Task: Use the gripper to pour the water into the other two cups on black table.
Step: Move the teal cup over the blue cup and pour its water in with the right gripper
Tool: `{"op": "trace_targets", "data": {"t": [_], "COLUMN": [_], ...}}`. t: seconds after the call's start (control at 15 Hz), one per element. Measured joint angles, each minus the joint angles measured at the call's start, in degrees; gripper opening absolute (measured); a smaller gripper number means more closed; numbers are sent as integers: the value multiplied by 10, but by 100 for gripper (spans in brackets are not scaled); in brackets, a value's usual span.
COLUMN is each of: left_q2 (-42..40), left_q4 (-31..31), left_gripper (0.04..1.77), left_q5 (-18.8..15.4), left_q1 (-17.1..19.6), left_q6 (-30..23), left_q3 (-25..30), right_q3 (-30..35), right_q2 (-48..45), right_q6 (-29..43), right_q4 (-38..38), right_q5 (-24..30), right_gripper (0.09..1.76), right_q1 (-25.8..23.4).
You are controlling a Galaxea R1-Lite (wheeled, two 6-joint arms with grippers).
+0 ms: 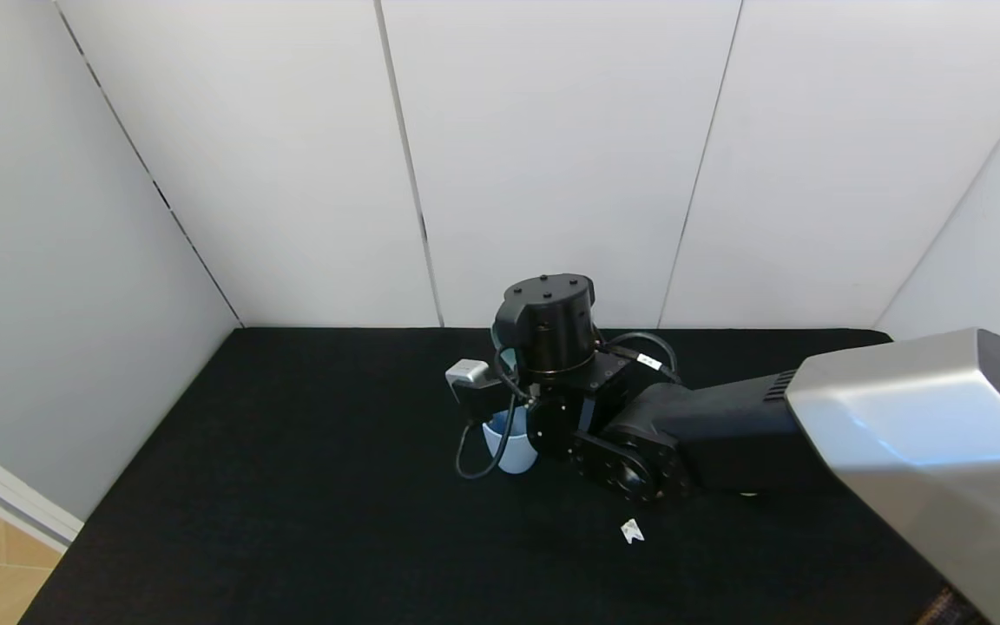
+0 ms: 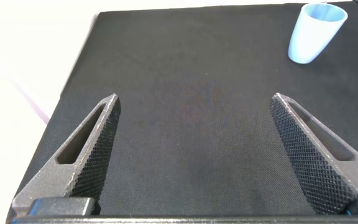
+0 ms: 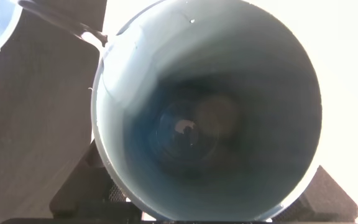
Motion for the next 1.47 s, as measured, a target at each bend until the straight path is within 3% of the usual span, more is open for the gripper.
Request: {"op": "trace_targets", "data": {"t": [0.27, 0.67, 1.47], "left_q2": [0, 0, 0], "left_q4": [0, 0, 0], "left_gripper": [172, 172, 172], "left_q5": [0, 0, 0], "left_q1": [0, 0, 0], "left_q6": [0, 0, 0], "left_q3": [0, 0, 0], "right_q3": [3, 28, 47], "right_q2": [0, 0, -13], "right_q6": [-29, -118, -125], "right_q4": [-6, -111, -112], "right_q5": [-1, 1, 3], "right_gripper": [120, 120, 120], "right_q1": [4, 5, 4]}}
